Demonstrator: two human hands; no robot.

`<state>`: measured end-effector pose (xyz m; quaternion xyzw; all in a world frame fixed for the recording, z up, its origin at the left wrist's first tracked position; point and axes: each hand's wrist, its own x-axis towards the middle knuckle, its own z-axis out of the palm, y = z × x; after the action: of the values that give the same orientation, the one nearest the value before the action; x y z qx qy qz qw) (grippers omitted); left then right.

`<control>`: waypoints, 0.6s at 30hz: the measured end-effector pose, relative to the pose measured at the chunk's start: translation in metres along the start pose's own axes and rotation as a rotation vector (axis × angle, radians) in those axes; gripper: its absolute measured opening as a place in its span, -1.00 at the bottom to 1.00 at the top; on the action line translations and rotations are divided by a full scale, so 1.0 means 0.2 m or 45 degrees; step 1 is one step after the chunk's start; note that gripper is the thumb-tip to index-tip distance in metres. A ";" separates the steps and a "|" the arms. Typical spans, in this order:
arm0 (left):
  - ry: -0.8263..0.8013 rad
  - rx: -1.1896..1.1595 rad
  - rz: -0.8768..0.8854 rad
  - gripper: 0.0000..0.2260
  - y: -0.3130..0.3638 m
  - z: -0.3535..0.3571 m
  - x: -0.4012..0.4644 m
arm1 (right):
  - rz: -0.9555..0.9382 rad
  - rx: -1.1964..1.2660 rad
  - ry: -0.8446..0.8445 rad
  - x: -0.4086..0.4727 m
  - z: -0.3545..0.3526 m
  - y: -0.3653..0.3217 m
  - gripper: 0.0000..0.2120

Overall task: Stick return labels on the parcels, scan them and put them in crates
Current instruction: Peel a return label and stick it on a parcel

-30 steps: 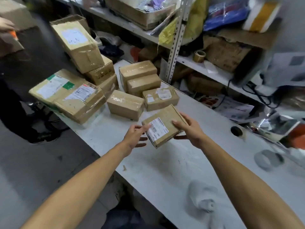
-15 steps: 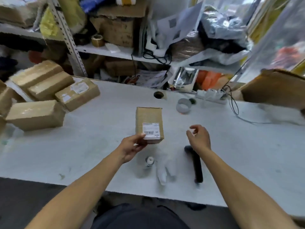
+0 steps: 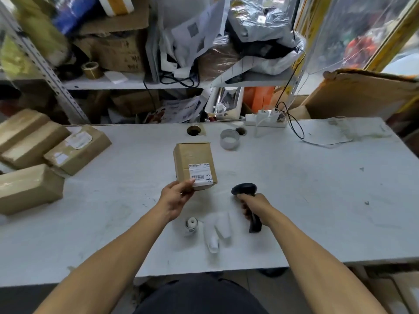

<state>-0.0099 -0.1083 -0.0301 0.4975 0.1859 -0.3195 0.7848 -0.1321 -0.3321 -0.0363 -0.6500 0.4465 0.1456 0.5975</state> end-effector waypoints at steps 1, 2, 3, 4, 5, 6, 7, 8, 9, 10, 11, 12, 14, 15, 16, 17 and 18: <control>0.011 -0.005 0.018 -0.65 0.01 -0.01 0.01 | -0.021 0.055 -0.046 -0.03 0.01 -0.07 -0.76; 0.024 -0.012 0.039 -0.62 0.03 -0.02 0.02 | -0.050 0.087 -0.095 -0.06 0.02 -0.15 -0.76; 0.036 -0.021 0.062 -0.56 0.05 -0.03 0.02 | -0.086 0.110 -0.151 -0.10 0.02 -0.23 -0.75; 0.042 -0.029 0.082 -0.49 0.07 -0.04 0.03 | -0.123 0.126 -0.213 -0.15 0.03 -0.32 -0.75; 0.044 -0.033 0.096 -0.42 0.08 -0.06 0.03 | -0.154 0.133 -0.272 -0.20 0.03 -0.39 -0.76; 0.043 -0.032 0.111 -0.38 0.10 -0.07 0.03 | -0.181 0.123 -0.322 -0.26 0.02 -0.46 -0.76; 0.047 -0.027 0.127 -0.37 0.11 -0.09 0.03 | -0.204 0.097 -0.364 -0.31 0.02 -0.52 -0.76; 0.053 -0.023 0.143 -0.38 0.12 -0.10 0.04 | -0.220 0.066 -0.396 -0.36 0.01 -0.57 -0.76; 0.063 -0.019 0.155 -0.41 0.13 -0.12 0.04 | -0.234 0.037 -0.418 -0.40 0.00 -0.61 -0.75; 0.079 -0.011 0.165 -0.44 0.14 -0.13 0.04 | -0.244 0.012 -0.428 -0.44 0.00 -0.64 -0.74; 0.095 -0.001 0.171 -0.46 0.15 -0.15 0.04 | -0.249 -0.014 -0.430 -0.47 -0.01 -0.66 -0.74; 0.110 0.004 0.173 -0.46 0.15 -0.16 0.04 | -0.250 -0.039 -0.429 -0.50 -0.01 -0.68 -0.73; 0.132 -0.005 0.168 -0.44 0.16 -0.20 0.04 | -0.250 -0.079 -0.427 -0.55 -0.01 -0.71 -0.73; 0.146 -0.017 0.164 -0.44 0.16 -0.22 0.04 | -0.250 -0.096 -0.427 -0.56 -0.01 -0.72 -0.73; 0.160 -0.031 0.161 -0.43 0.16 -0.24 0.04 | -0.251 -0.110 -0.424 -0.58 -0.01 -0.72 -0.73; 0.172 -0.044 0.153 -0.43 0.16 -0.25 0.04 | -0.254 -0.119 -0.420 -0.58 0.00 -0.73 -0.73; 0.184 -0.048 0.146 -0.45 0.16 -0.27 0.03 | -0.258 -0.125 -0.417 -0.59 0.00 -0.73 -0.73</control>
<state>0.0183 -0.0527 -0.0363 0.5143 0.2194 -0.2338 0.7954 -0.0883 -0.3008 0.1432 -0.6876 0.2679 0.2102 0.6412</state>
